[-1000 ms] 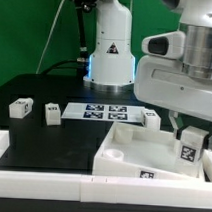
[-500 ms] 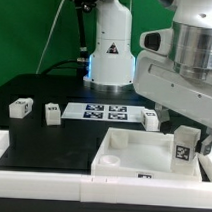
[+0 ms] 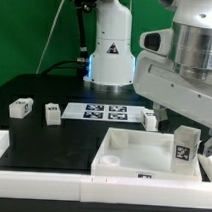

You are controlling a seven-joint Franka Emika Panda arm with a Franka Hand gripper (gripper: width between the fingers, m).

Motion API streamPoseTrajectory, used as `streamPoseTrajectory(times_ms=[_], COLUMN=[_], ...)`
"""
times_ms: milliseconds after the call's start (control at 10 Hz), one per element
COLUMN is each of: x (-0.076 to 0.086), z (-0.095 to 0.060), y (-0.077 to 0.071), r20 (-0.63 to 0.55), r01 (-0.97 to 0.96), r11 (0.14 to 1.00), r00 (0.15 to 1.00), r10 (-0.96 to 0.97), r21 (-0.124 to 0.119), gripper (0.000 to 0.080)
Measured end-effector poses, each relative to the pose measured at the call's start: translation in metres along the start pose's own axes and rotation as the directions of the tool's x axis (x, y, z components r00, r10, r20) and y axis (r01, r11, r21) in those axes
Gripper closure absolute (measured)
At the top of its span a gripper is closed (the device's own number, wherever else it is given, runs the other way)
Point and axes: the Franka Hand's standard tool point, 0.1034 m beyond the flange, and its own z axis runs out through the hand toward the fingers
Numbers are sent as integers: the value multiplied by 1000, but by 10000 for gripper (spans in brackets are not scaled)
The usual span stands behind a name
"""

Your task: Assemble one leg

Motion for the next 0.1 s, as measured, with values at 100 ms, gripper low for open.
streamPoseTrajectory(times_ms=[100], x=[0], z=[0], y=[0], r20=[0], r01=[0], r11=[1000], r00=[1000], r10=[0], r21=[0], gripper=[150])
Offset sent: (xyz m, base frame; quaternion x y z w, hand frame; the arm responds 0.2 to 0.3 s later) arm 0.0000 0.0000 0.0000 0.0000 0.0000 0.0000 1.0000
